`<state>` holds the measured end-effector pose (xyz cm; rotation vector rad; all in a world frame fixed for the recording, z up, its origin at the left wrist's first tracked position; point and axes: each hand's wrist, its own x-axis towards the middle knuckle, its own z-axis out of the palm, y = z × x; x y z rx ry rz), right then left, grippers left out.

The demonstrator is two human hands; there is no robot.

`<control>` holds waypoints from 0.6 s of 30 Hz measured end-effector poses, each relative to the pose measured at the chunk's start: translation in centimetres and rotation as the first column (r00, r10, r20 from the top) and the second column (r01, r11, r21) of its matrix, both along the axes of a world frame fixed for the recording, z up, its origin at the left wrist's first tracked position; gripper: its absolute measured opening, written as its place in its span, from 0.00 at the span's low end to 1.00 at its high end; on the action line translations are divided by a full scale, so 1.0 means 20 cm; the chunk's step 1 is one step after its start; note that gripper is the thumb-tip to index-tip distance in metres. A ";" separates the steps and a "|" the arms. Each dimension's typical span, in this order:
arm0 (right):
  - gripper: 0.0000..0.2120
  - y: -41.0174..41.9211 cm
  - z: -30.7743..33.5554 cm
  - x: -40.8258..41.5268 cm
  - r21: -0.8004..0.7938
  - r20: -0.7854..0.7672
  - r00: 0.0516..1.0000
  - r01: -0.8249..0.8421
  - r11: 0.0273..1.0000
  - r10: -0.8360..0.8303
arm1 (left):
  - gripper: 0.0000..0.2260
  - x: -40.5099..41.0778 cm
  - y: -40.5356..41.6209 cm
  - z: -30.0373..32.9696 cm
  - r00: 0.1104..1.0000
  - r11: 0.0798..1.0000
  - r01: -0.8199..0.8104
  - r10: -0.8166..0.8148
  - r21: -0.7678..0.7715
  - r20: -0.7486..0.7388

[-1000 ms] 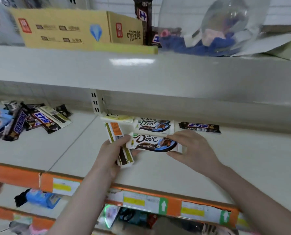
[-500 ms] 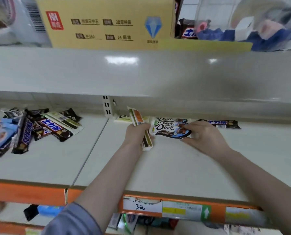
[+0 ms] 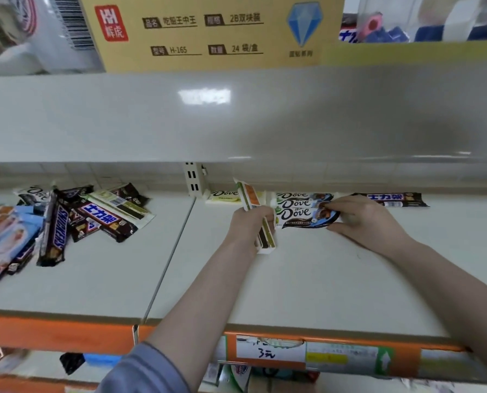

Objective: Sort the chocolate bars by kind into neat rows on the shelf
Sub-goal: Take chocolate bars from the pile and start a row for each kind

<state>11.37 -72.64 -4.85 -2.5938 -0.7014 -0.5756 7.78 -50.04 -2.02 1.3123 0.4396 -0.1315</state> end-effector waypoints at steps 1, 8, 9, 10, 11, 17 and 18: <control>0.18 -0.01 -0.01 0.01 0.000 -0.013 1.000 0.008 1.000 -0.008 | 0.13 0.00 -0.01 0.00 1.000 1.000 0.011 -0.011 -0.005 0.000; 0.18 -0.01 0.00 -0.03 -0.005 -0.060 0.997 0.046 0.999 -0.046 | 0.07 -0.04 -0.01 0.01 0.999 0.998 -0.007 0.004 0.070 0.038; 0.17 0.00 0.02 -0.04 0.013 -0.055 0.998 0.045 0.999 -0.044 | 0.06 -0.06 0.00 0.02 0.998 0.996 -0.008 0.003 0.089 0.065; 0.16 0.00 0.03 -0.06 0.037 -0.048 0.998 0.053 0.998 -0.051 | 0.05 -0.09 0.00 0.04 0.995 0.994 0.010 -0.020 0.106 0.094; 0.15 0.01 0.05 -0.09 0.068 -0.048 0.997 0.070 0.995 -0.067 | 0.05 -0.12 0.01 0.05 0.991 0.989 0.051 -0.068 0.138 0.118; 0.11 -0.02 0.15 -0.29 0.401 -0.324 0.942 0.223 0.889 -0.090 | 0.04 -0.27 -0.05 0.10 0.867 0.570 0.232 -0.489 0.789 0.099; 0.10 -0.04 0.16 -0.32 0.476 -0.380 0.924 0.234 0.848 -0.041 | 0.05 -0.29 -0.08 0.11 0.848 0.504 0.222 -0.523 0.835 0.090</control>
